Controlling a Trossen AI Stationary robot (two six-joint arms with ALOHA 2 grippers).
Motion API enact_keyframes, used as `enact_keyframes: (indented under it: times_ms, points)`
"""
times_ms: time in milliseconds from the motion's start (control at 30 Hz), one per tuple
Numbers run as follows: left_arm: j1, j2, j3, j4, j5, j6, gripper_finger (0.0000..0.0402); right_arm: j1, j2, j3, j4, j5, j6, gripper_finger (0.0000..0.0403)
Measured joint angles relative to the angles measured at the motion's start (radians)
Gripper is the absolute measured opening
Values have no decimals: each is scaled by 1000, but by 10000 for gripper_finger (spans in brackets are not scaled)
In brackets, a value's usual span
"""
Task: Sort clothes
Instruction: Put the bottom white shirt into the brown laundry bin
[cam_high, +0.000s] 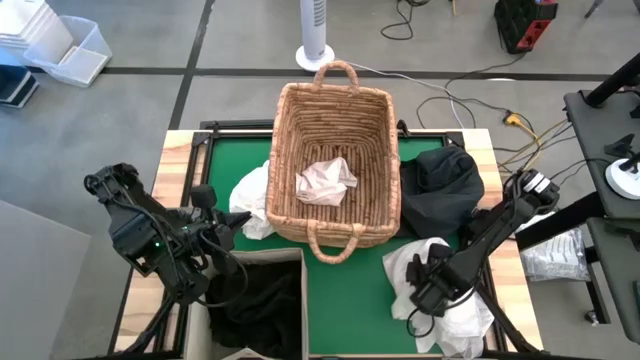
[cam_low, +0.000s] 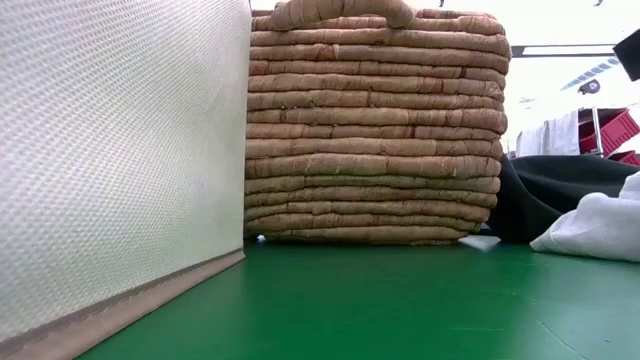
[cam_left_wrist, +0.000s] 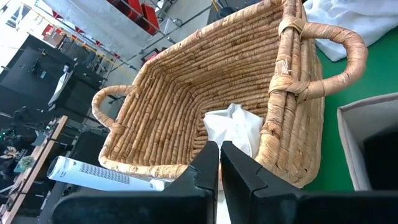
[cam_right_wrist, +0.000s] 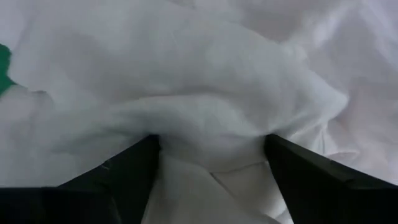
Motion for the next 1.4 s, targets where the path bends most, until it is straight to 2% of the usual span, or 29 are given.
enact_keyframes:
  times_ms: [67,167,333,367,500,600,867,1000,1100,1233,1400]
  points:
    - [0,0,0,0,0,0,0,4,21,10,0,0,-10,258]
    - [0,0,0,1,0,-4,0,4,32,25,-1,-1,-26,198]
    - [0,0,0,1,1,-39,0,5,13,60,-14,0,-69,48]
    - [0,0,0,1,2,-46,0,9,4,71,-17,1,-81,30]
    - [0,0,0,1,2,-50,0,13,-44,130,-35,10,-94,14]
    - [0,0,-1,1,-2,-50,0,28,-85,192,-38,79,-107,12]
    - [0,0,-26,6,-14,-54,0,98,-196,328,-26,462,-312,11]
    - [0,0,-66,9,-14,-71,0,111,-244,384,39,595,-464,10]
    - [-1,1,-89,17,-16,-98,0,111,-272,413,158,628,-639,10]
    - [-1,1,-92,52,-17,-100,0,110,-290,458,350,632,-907,10]
    - [-2,1,-92,55,-17,-101,0,110,-289,529,508,632,-1179,9]
